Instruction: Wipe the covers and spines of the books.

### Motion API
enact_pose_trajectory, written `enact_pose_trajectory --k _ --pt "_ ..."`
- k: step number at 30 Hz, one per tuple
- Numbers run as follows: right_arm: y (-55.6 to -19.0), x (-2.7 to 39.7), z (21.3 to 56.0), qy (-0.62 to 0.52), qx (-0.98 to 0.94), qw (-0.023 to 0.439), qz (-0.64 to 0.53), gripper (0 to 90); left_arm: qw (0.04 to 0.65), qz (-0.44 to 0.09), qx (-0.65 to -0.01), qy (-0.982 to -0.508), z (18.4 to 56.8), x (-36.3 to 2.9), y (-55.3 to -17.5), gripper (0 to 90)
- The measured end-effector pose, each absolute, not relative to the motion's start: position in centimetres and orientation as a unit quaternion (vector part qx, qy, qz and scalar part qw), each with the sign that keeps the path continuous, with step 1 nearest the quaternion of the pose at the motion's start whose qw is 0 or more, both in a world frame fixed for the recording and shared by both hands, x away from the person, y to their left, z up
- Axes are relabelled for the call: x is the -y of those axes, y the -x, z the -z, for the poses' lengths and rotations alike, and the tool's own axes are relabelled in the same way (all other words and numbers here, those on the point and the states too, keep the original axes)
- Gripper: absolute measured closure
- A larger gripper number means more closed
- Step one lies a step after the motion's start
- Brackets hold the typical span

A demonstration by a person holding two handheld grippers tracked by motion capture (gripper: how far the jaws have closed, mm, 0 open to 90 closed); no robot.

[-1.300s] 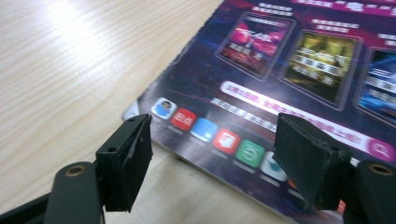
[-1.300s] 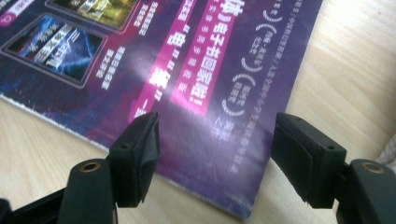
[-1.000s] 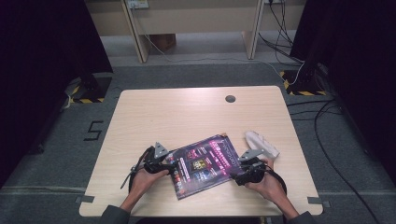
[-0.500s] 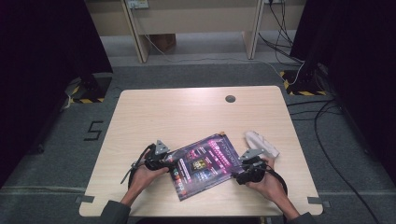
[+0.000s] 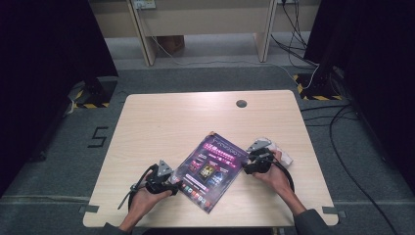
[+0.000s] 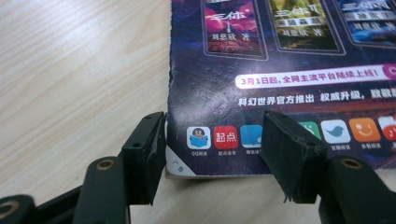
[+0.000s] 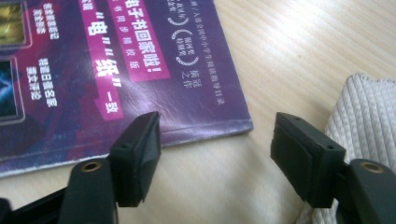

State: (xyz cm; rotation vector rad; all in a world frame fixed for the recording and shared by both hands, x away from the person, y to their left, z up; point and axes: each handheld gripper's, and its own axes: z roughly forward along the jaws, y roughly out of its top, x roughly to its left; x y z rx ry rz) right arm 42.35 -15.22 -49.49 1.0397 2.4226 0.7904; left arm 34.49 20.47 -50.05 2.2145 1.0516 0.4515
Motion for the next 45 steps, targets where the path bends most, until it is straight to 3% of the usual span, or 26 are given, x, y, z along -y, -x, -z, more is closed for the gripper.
enact_pose_trajectory --k 10,16,33,36,45 --pt "-40.9 15.4 49.4 -0.381 -0.855 0.101 -0.338 35.7 0.326 -0.160 -0.401 -0.841 50.1 -19.8 -32.3 39.5" --pt "-40.1 14.5 49.7 -0.361 -0.861 0.074 -0.351 36.7 0.331 -0.150 -0.385 -0.848 50.1 -18.8 -30.6 39.1" --pt "-41.2 13.5 50.0 -0.348 -0.872 0.089 -0.333 35.5 0.351 -0.132 -0.360 -0.854 50.2 -16.3 -28.7 38.7" --pt "-41.7 13.4 50.0 -0.346 -0.874 0.087 -0.331 35.5 0.366 -0.116 -0.356 -0.852 50.2 -15.7 -28.6 42.0" --pt "-42.4 13.1 49.9 -0.339 -0.878 0.088 -0.327 36.1 0.353 -0.139 -0.355 -0.855 50.2 -15.1 -28.6 37.2"
